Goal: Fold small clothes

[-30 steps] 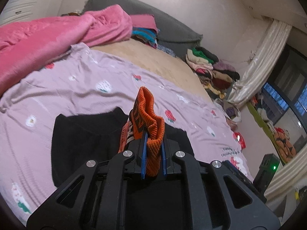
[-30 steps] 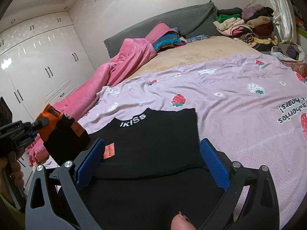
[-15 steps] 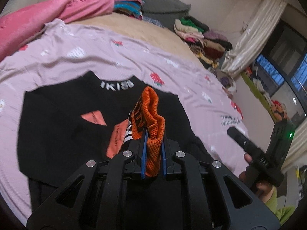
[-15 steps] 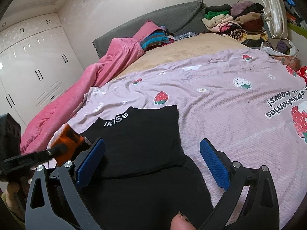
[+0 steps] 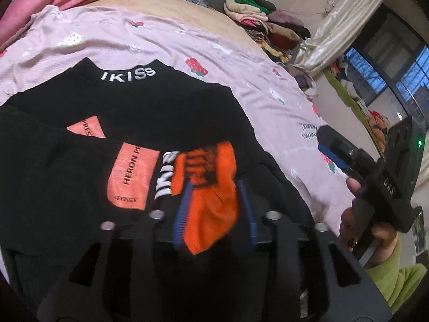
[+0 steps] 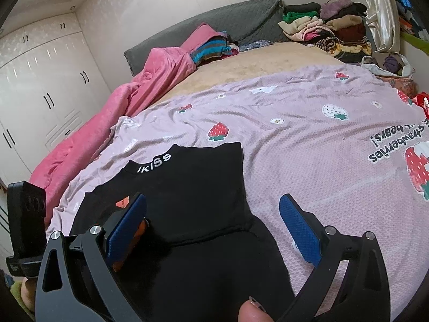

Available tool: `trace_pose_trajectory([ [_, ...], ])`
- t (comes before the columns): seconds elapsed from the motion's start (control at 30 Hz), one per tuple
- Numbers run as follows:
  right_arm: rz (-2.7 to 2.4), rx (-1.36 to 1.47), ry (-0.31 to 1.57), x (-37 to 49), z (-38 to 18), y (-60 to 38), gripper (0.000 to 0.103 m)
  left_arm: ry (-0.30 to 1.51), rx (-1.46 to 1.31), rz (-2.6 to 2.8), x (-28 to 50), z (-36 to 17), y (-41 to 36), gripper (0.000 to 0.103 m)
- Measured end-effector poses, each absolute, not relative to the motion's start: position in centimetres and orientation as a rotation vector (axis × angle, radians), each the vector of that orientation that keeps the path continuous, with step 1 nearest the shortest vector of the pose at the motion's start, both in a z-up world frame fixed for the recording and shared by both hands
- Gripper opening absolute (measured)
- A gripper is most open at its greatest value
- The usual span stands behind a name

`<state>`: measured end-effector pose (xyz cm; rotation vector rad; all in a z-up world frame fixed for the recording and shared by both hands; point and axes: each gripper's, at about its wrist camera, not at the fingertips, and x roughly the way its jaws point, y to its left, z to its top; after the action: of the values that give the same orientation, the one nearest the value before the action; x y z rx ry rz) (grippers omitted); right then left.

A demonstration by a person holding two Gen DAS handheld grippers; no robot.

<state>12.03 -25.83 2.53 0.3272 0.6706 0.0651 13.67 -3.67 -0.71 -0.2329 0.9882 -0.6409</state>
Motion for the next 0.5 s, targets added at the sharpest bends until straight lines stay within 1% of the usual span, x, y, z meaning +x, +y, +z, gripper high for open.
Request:
trace_pose_trajectory([
  [0.07, 0.078, 0.320, 0.686, 12.3, 2.2, -25.5, 0.099, 0.999, -0.240, -0.646, 13.6, -0.8, -3.4, 0.040],
  [0.1, 0.083, 0.317, 0.695, 12.5, 2.0, -25.3, 0.099, 0.998, -0.250, -0.651, 13.6, -0.7, -3.2, 0.045],
  [0.2, 0.129, 0.305, 0.741, 13.3, 1.2, -24.1, 0.099, 0.970, -0.263, -0.617, 13.6, 0.1, -1.4, 0.050],
  [0.23, 0.143, 0.292, 0.756, 13.6, 0.9, -23.5, 0.098, 0.966, -0.268, -0.596, 13.7, 0.2, -0.8, 0.055],
  [0.3, 0.193, 0.259, 0.793, 14.1, 0.2, -21.8, 0.097, 0.952, -0.289, -0.532, 14.1, 0.7, 1.4, 0.061],
  [0.33, 0.219, 0.245, 0.804, 14.3, -0.1, -21.0, 0.092, 0.943, -0.295, -0.506, 14.2, 0.9, 2.3, 0.063],
  [0.37, 0.236, 0.229, 0.822, 14.6, -0.5, -20.3, 0.083, 0.929, -0.300, -0.463, 14.4, 1.2, 3.6, 0.064],
  [0.5, 0.285, 0.182, 0.889, 15.6, -2.4, -17.7, 0.072, 0.871, -0.324, -0.344, 14.5, 2.6, 7.8, 0.077],
])
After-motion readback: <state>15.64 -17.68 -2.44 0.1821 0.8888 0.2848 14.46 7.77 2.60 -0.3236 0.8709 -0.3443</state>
